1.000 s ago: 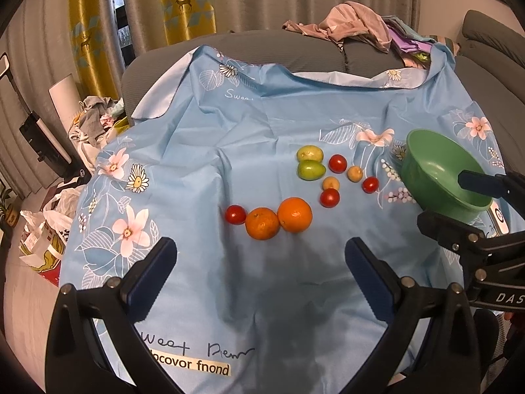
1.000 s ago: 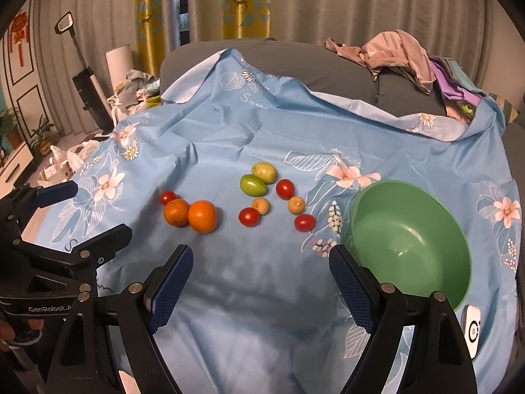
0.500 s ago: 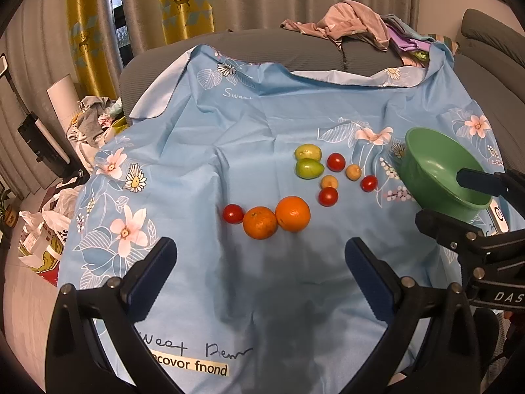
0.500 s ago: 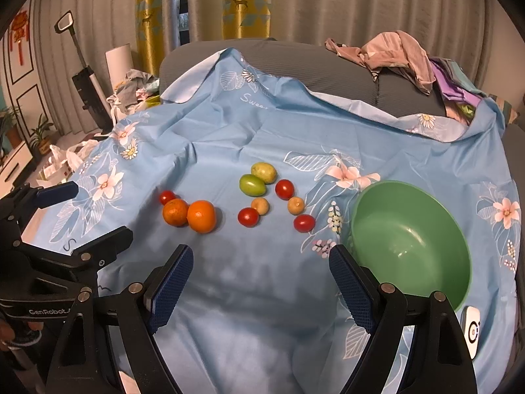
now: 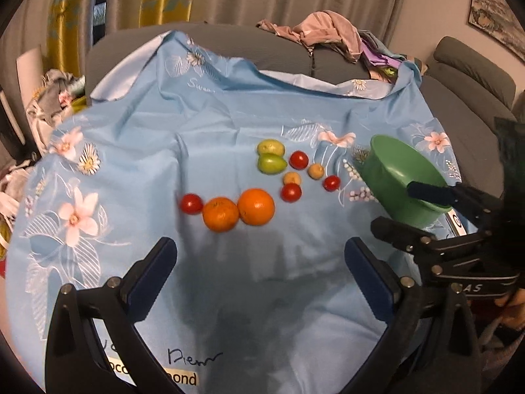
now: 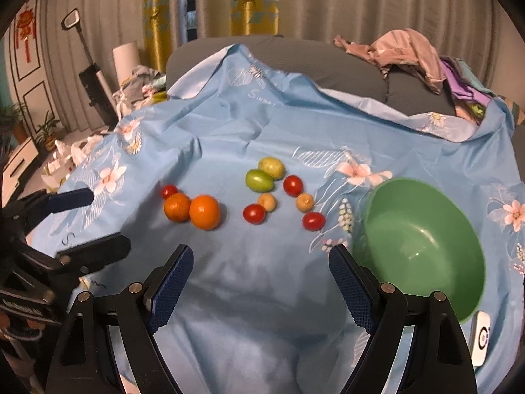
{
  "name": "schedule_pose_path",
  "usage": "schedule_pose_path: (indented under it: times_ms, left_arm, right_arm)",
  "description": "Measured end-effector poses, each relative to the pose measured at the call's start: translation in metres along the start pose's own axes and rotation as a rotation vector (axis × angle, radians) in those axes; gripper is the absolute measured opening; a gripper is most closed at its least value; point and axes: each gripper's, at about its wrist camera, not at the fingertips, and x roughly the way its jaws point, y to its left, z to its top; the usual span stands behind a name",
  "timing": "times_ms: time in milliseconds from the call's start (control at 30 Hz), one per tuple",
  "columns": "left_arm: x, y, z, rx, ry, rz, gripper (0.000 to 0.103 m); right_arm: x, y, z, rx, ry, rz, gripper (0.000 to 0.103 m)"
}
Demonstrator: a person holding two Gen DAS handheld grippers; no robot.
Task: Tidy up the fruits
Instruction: 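Grasp the large orange with the right gripper and lift it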
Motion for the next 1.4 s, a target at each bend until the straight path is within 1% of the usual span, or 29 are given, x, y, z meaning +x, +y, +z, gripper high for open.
schedule_pose_path:
  times_ms: [133, 200, 267, 367, 433, 500, 533, 600, 667, 767, 833, 867, 900, 933, 1000, 1133, 1233, 1300, 1367, 1400]
  left_arm:
    - [0.007, 0.009, -0.005, -0.025, 0.000, -0.047, 0.100]
    - [0.009, 0.012, -0.005, -0.029, 0.000, -0.055, 0.097]
    - [0.013, 0.015, -0.004, -0.032, 0.006, -0.060, 0.090]
    - [0.019, 0.020, 0.000, -0.043, 0.015, -0.088, 0.082]
    - [0.024, 0.022, 0.003, -0.036, 0.019, -0.087, 0.081]
    - [0.029, 0.024, 0.005, -0.028, 0.027, -0.080, 0.080]
    - [0.032, 0.025, 0.007, -0.022, 0.034, -0.078, 0.080]
    - [0.039, 0.028, 0.009, -0.011, 0.049, -0.069, 0.078]
    - [0.042, 0.034, 0.010, -0.006, 0.060, -0.048, 0.074]
    - [0.045, 0.047, 0.010, -0.027, 0.067, -0.044, 0.073]
    - [0.046, 0.052, 0.009, -0.033, 0.070, -0.055, 0.073]
    - [0.046, 0.052, 0.009, -0.025, 0.071, -0.054, 0.073]
    - [0.047, 0.052, 0.008, -0.014, 0.073, -0.051, 0.073]
    - [0.049, 0.052, 0.008, -0.010, 0.078, -0.051, 0.073]
    - [0.053, 0.050, 0.008, -0.003, 0.086, -0.056, 0.073]
    - [0.063, 0.044, 0.013, 0.021, 0.104, -0.049, 0.073]
    - [0.073, 0.038, 0.017, 0.052, 0.125, -0.033, 0.073]
    - [0.083, 0.033, 0.020, 0.079, 0.148, -0.010, 0.071]
    - [0.091, 0.029, 0.022, 0.098, 0.168, -0.012, 0.066]
    - [0.095, 0.027, 0.022, 0.108, 0.180, -0.001, 0.064]
  right_arm:
    - [0.020, 0.000, -0.008, -0.010, 0.036, 0.015, 0.086]
    - [0.028, -0.001, -0.010, 0.009, 0.038, 0.050, 0.086]
    - [0.037, -0.001, -0.011, 0.032, 0.037, 0.101, 0.086]
    - [0.049, 0.002, -0.010, 0.039, 0.036, 0.156, 0.081]
    - [0.057, 0.005, -0.006, 0.043, 0.032, 0.184, 0.081]
    - [0.067, 0.008, 0.001, 0.052, 0.027, 0.227, 0.075]
    - [0.073, 0.009, 0.004, 0.053, 0.029, 0.245, 0.075]
    - [0.087, 0.011, 0.013, 0.058, 0.038, 0.250, 0.074]
    - [0.101, 0.014, 0.022, 0.061, 0.048, 0.253, 0.072]
    - [0.119, 0.016, 0.030, 0.080, 0.087, 0.282, 0.071]
    - [0.130, 0.020, 0.033, 0.065, 0.108, 0.291, 0.068]
    - [0.133, 0.023, 0.034, 0.057, 0.119, 0.298, 0.064]
    - [0.137, 0.025, 0.034, 0.048, 0.134, 0.309, 0.056]
    - [0.142, 0.028, 0.034, 0.041, 0.150, 0.321, 0.053]
    - [0.141, 0.028, 0.034, 0.038, 0.144, 0.336, 0.044]
    - [0.126, 0.016, 0.029, 0.042, 0.109, 0.278, 0.044]
    - [0.112, -0.001, 0.022, 0.061, 0.089, 0.272, 0.044]
    - [0.100, -0.014, 0.017, 0.080, 0.075, 0.273, 0.044]
    - [0.091, -0.025, 0.012, 0.100, 0.064, 0.275, 0.044]
    - [0.089, -0.027, 0.010, 0.103, 0.058, 0.277, 0.044]
